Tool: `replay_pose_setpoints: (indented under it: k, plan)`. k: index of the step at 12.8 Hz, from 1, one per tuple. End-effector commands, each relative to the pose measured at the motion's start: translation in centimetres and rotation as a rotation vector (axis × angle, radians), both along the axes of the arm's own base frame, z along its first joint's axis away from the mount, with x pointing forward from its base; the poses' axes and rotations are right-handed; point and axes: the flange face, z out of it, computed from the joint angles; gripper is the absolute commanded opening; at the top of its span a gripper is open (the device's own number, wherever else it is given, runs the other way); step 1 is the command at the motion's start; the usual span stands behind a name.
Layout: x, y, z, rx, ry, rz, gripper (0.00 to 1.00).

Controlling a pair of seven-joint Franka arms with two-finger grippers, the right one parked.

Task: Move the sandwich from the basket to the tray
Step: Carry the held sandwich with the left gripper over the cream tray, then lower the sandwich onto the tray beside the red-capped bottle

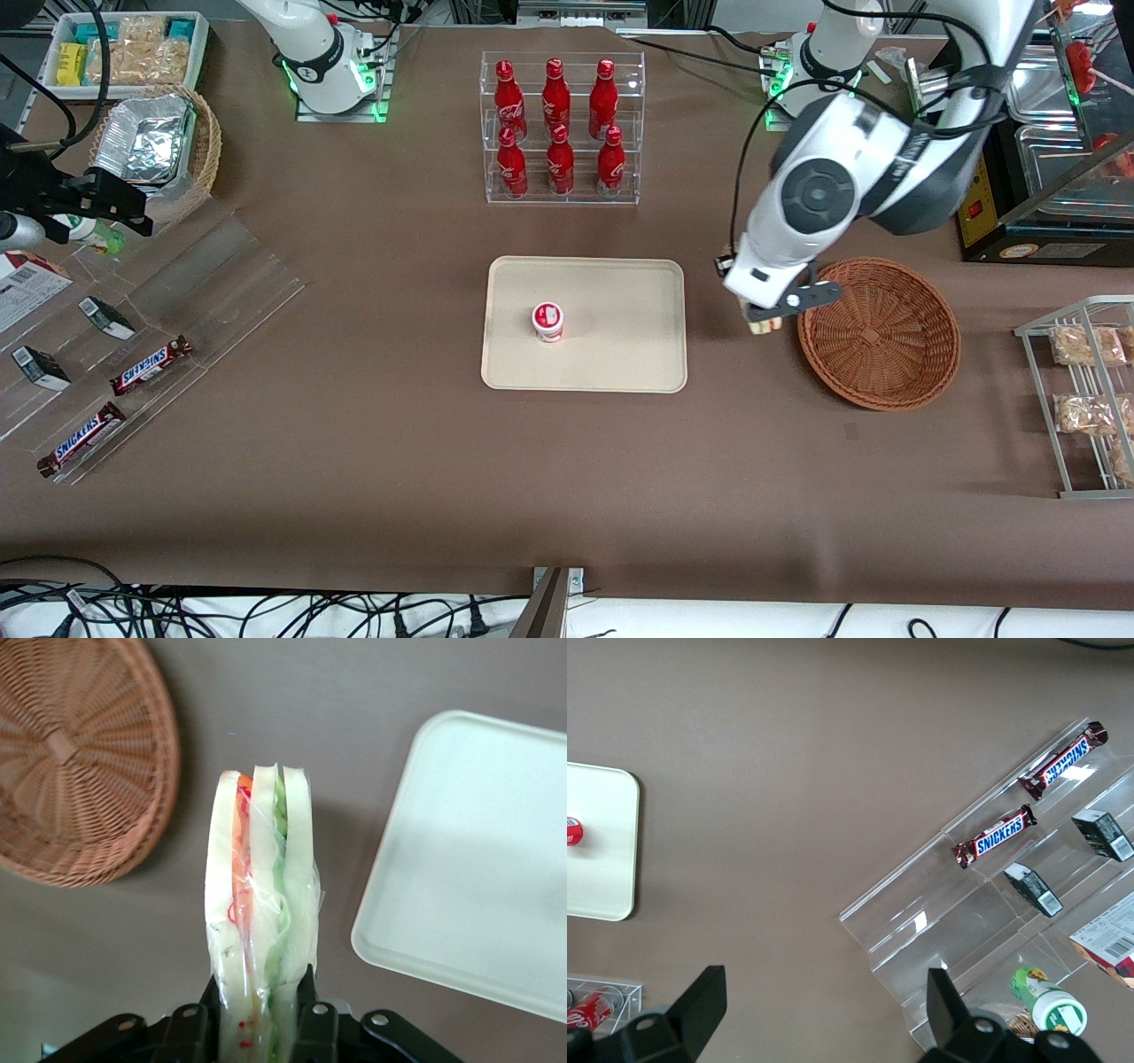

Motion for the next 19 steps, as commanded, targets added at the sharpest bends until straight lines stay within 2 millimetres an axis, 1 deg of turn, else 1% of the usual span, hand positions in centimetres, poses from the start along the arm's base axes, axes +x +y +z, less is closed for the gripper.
replay_pose_setpoints:
  k: [1, 3, 5, 6, 7, 8, 9, 12, 14, 15, 16, 18, 19]
  plan:
    - [-0.7, -4.4, -2.3, -0.015, -0.031, -0.098, 0.34]
    - [-1.5, -7.2, -3.3, -0.052, -0.056, -0.129, 0.34]
    - [-2.1, -9.1, -4.7, -0.073, -0.067, -0.149, 0.34]
    - [-2.0, -9.6, -5.7, -0.071, -0.082, -0.161, 0.34]
    - [-1.7, -10.0, -7.4, -0.072, -0.090, -0.177, 0.34]
    - [-1.0, -10.5, -8.3, -0.068, -0.101, -0.168, 0.34]
    - [-1.2, -11.0, -8.9, -0.053, -0.107, -0.165, 0.34]
    - [-1.1, -11.2, -10.7, -0.056, -0.096, -0.153, 0.34]
    - [-1.7, -12.3, -11.1, -0.066, -0.104, -0.159, 0.34]
    - [-1.8, -12.4, -11.5, -0.065, -0.098, -0.161, 0.34]
    - [-2.2, -12.9, -12.0, -0.060, -0.095, -0.177, 0.34]
    - [-2.3, -13.0, -13.3, -0.024, -0.112, -0.178, 0.34]
    - [-2.3, -12.9, -13.6, -0.014, -0.118, -0.175, 0.34]
